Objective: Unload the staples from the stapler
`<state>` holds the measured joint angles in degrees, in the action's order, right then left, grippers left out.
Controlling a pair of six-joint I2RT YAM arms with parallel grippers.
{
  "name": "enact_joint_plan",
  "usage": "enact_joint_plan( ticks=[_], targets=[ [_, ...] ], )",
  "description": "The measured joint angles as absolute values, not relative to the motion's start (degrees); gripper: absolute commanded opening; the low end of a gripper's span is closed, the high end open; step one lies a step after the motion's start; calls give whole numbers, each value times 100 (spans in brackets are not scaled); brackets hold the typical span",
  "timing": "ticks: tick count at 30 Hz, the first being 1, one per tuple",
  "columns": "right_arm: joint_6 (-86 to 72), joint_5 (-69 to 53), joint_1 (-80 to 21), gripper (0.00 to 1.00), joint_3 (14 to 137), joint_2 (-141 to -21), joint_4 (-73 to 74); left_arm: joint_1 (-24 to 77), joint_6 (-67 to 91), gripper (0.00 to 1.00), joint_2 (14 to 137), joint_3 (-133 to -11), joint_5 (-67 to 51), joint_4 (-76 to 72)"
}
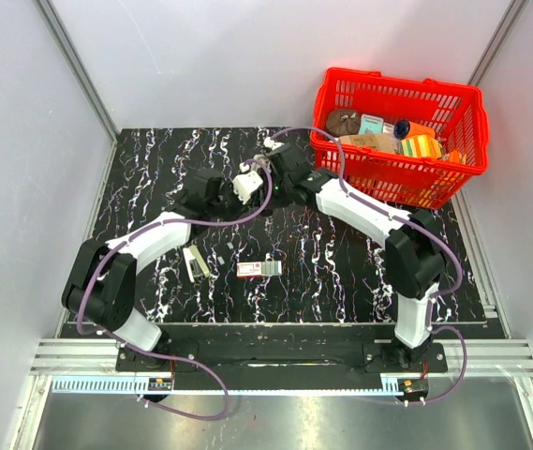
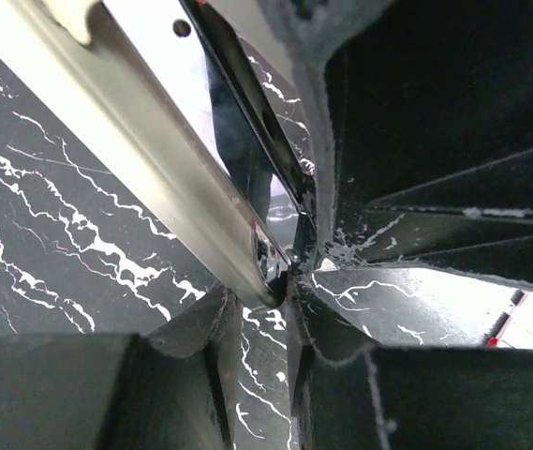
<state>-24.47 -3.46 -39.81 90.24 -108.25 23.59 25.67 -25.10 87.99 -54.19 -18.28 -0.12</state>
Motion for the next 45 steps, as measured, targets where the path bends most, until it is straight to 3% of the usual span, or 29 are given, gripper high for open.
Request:
enact_joint_plan(
  ticks=[5,8,11,14,22,34,35,37,39,45],
  targets=[
    [-2403,-320,-3970,0,9351,-11168,2617,2477,-2508,4,9048,-5483,-1861,12],
    [-2373,-320,-3935,0,9633,-11384,2762,2390,-2493,24,9205,-5618,-1920,67],
    [-2316,-318,-3846,0,10095,-11644,2980,2309,-2469,30,9397,-5951,-1957,274],
    [-2060,569,-3782,0,10481,-11981,2803,2405,-2569,34,9330,-6040,-2104,755],
    [-1647,1542,-3594,0,10654,-12663,2816,1977,-2539,35,8497,-5944,-2781,1699],
    [-1258,1704,-3605,0,11150,-13336,2961,1424,-2633,35,7432,-5127,-2840,2080],
    [-1238,1704,-3605,6,11187,-13360,2963,1409,-2637,35,7417,-5085,-2829,2117],
    [-1223,1697,-3605,28,11242,-13406,2917,1374,-2652,35,7363,-4993,-2803,2156],
    [-1229,1686,-3605,41,11244,-13423,2873,1354,-2674,36,7282,-4936,-2777,2200],
    [-1330,1529,-3607,57,11102,-13423,2602,1350,-2746,36,7063,-4899,-2556,2316]
  ],
)
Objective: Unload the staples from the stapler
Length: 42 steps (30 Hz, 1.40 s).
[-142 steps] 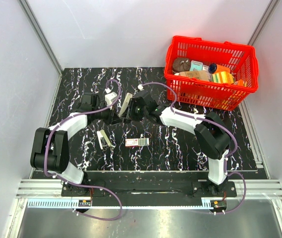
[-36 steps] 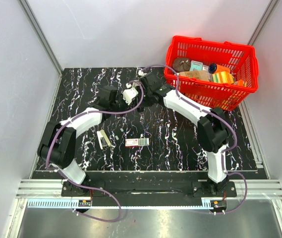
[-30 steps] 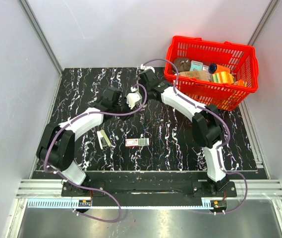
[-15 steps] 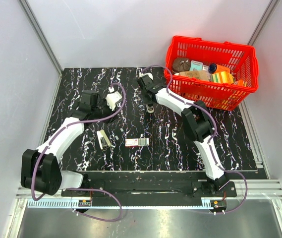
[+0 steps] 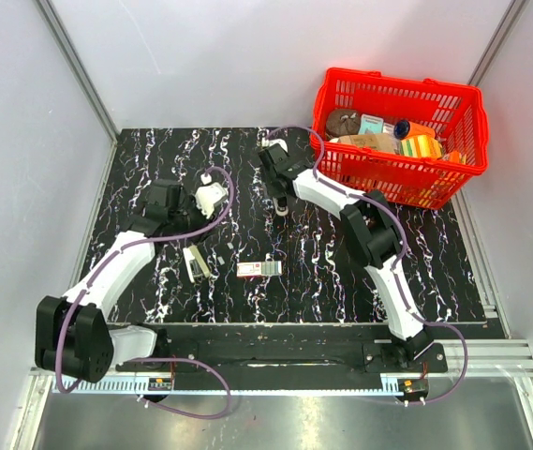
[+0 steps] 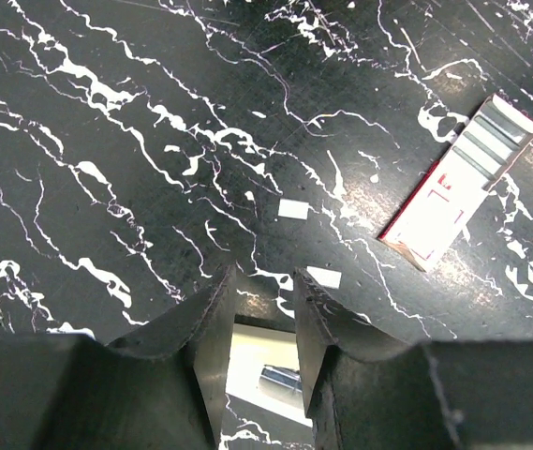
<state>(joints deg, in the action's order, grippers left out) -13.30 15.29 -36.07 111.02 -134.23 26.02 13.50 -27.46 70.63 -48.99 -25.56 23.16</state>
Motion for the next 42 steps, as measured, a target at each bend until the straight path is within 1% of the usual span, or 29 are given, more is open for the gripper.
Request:
enact_joint_plan(
  ticks=[5,7,8,9,11,12,13,17,20,24,28,30,33,37,42],
  targets=[
    [-1391,1487,-3610,60,10855,-13388,2486,1350,-2827,37,6845,-4783,-2373,2469],
    [-1426,1500,-3610,63,10604,-13260,2445,1350,-2860,40,6694,-4724,-2303,2563],
    [-1452,1518,-3610,65,10464,-13155,2438,1350,-2873,43,6626,-4720,-2268,2633],
    [-1490,1553,-3610,66,10289,-13008,2416,1350,-2888,47,6563,-4720,-2246,2674],
    [-1568,1605,-3612,68,9957,-12650,2379,1350,-2902,71,6451,-4720,-2202,2749],
    [-1645,1632,-3612,68,9712,-12350,2335,1350,-2910,78,6410,-4720,-2193,2779],
    [-1702,1662,-3616,68,9513,-12079,2305,1350,-2930,81,6386,-4722,-2185,2805],
    [-1892,1769,-3730,69,8589,-10757,2003,1365,-2893,82,6388,-4925,-2171,3275],
    [-2005,1874,-4023,68,7977,-10025,1782,1426,-2904,82,6342,-5074,-2130,3487],
    [-2300,1872,-4606,66,7105,-9596,1544,1741,-2963,81,6123,-5076,-1900,3645],
    [-2661,1811,-4799,63,6163,-9445,1466,2414,-3212,76,6136,-5065,-1555,3570],
    [-2825,1811,-4788,63,5734,-9264,1485,2676,-3492,77,6346,-5065,-1459,3496],
    [-2982,1850,-4788,62,5402,-8851,1490,2746,-4104,80,6989,-5068,-1334,3356],
    [-3074,1973,-4788,63,5242,-8215,1404,2733,-5137,82,7887,-5068,-1181,3194],
    [-3109,2064,-4788,63,5203,-7867,1291,2648,-6213,82,8792,-5424,-1173,3142]
  ],
)
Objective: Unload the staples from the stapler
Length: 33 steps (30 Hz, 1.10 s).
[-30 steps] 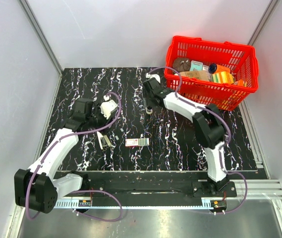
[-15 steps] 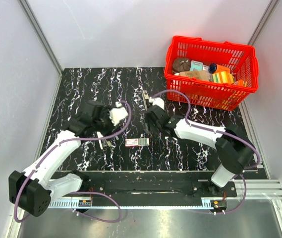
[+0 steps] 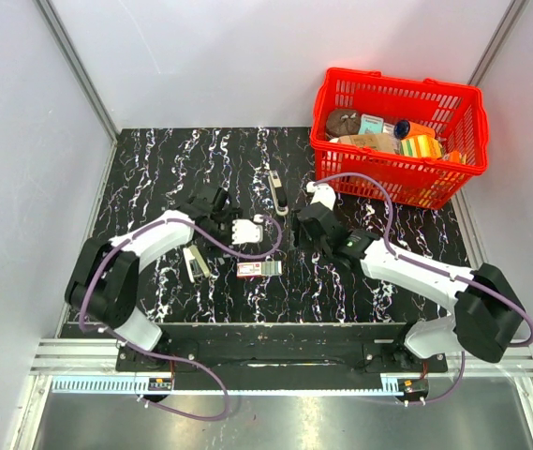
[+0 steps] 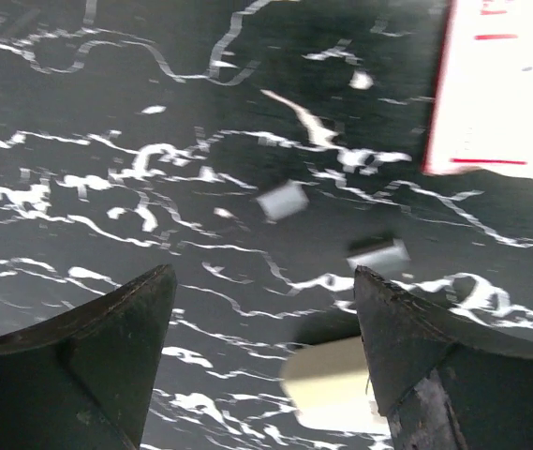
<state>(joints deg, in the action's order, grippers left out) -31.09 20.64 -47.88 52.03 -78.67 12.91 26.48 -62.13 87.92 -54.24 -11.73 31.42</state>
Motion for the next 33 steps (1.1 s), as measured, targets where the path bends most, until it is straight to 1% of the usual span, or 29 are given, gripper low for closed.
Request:
enact_joint_plan(
  ticks=[4,11,25,27,31,33],
  targets=[
    [-3105,2110,-4788,62,5203,-7856,1295,2521,-6643,82,9236,-5837,-1177,2860],
    [-3044,2154,-4768,62,5203,-7754,1291,2462,-7203,81,9623,-5885,-1236,2696],
    [-2974,2023,-4357,61,5203,-7765,1293,2554,-7819,82,9800,-5854,-1374,2714],
    [-2967,1984,-4283,58,5203,-7765,1293,2582,-7856,82,9806,-5857,-1391,2709],
    [-2967,1929,-4193,49,5203,-7769,1291,2604,-7856,82,9878,-5951,-1461,2729],
    [-2963,1894,-4185,47,5203,-7784,1293,2615,-7846,81,9933,-6012,-1498,2740]
  ],
)
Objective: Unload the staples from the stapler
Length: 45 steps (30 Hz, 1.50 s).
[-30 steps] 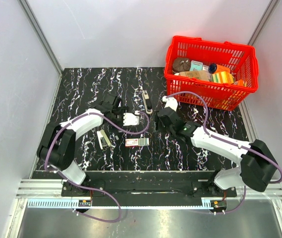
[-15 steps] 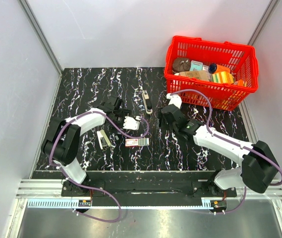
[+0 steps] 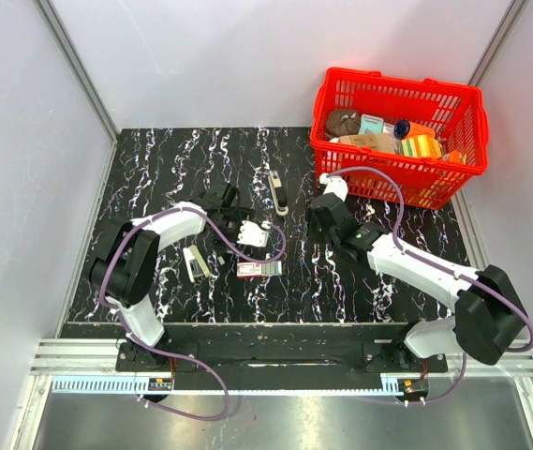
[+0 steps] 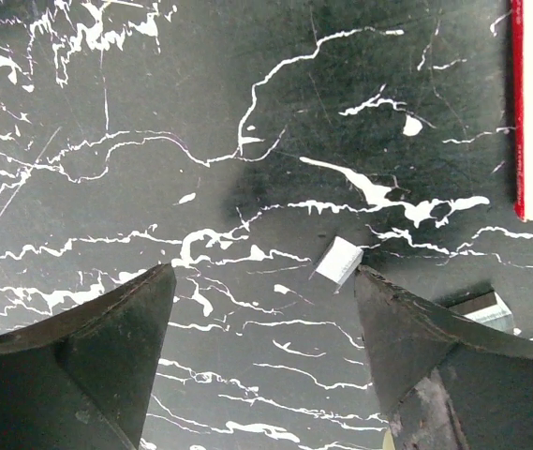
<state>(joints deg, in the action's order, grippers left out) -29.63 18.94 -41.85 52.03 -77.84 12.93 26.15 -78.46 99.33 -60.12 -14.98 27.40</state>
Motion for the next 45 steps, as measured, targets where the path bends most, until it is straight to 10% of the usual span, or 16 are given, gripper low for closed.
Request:
enact_joint_plan(
  ticks=[25,45],
  targets=[
    [-2939,1728,-4156,18,5216,-7985,1308,2692,-7443,57,10401,-6635,-1737,3505],
    [-2943,1688,-4156,17,5218,-8055,1313,2816,-6888,57,10538,-6718,-1820,3004]
  ],
)
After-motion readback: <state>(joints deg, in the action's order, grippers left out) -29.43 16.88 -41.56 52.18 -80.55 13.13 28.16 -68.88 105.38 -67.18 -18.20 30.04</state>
